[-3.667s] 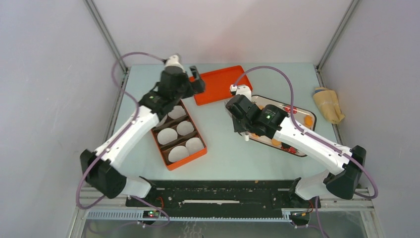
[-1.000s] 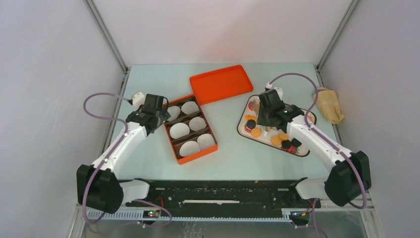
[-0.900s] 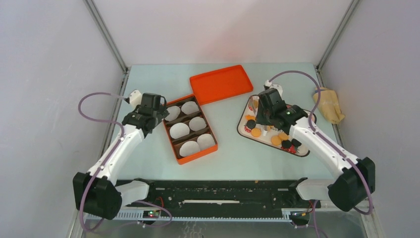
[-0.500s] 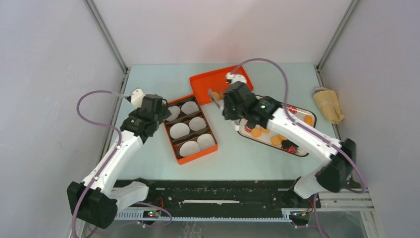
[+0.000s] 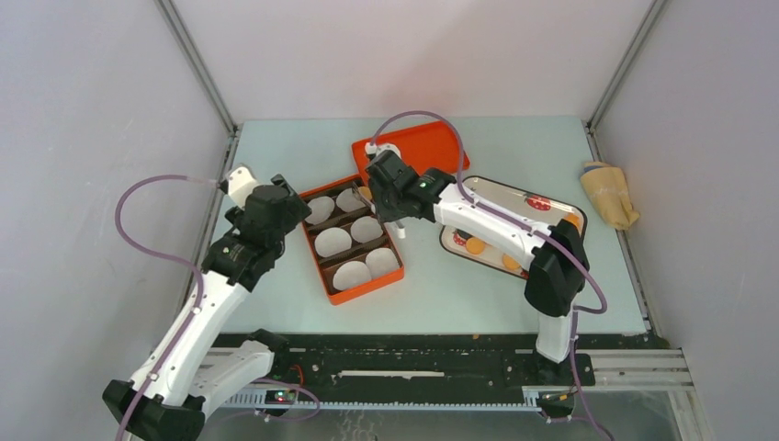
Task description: Pack the cookies
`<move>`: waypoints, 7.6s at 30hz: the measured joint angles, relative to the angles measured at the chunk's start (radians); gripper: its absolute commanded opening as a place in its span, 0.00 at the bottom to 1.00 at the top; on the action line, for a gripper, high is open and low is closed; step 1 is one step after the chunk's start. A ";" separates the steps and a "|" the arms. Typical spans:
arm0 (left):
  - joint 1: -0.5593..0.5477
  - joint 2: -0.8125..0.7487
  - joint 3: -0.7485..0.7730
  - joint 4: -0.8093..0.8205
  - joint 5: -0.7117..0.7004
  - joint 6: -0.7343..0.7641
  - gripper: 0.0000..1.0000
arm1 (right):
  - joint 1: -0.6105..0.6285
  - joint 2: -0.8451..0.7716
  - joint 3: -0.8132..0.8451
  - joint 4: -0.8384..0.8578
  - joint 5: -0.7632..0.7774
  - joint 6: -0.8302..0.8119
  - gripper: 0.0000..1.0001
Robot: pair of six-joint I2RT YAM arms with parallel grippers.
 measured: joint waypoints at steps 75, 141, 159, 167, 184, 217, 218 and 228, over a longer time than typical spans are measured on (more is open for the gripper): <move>-0.087 0.104 -0.047 0.172 0.166 0.040 0.94 | 0.088 -0.711 -0.723 -0.319 0.361 0.406 0.49; 0.222 -0.023 -0.047 0.148 0.250 -0.039 0.95 | 0.086 0.050 0.130 -0.002 -0.007 0.033 0.20; 0.223 -0.047 -0.047 0.133 0.250 -0.016 0.96 | 0.089 0.286 0.348 -0.013 -0.078 -0.022 0.38; 0.223 -0.060 -0.057 0.135 0.250 -0.005 0.97 | 0.079 0.303 0.348 0.004 -0.089 -0.023 0.55; 0.223 -0.089 -0.080 0.172 0.277 0.006 0.97 | 0.079 0.078 0.093 0.109 0.008 -0.047 0.50; 0.156 0.005 -0.109 0.232 0.374 0.006 0.96 | -0.117 -0.842 -0.820 -0.174 0.320 0.289 0.56; 0.156 0.005 -0.109 0.232 0.374 0.006 0.96 | -0.117 -0.859 -0.830 -0.181 0.314 0.298 0.56; 0.146 0.005 -0.109 0.232 0.377 0.006 0.96 | -0.117 -0.922 -0.901 -0.196 0.257 0.371 0.55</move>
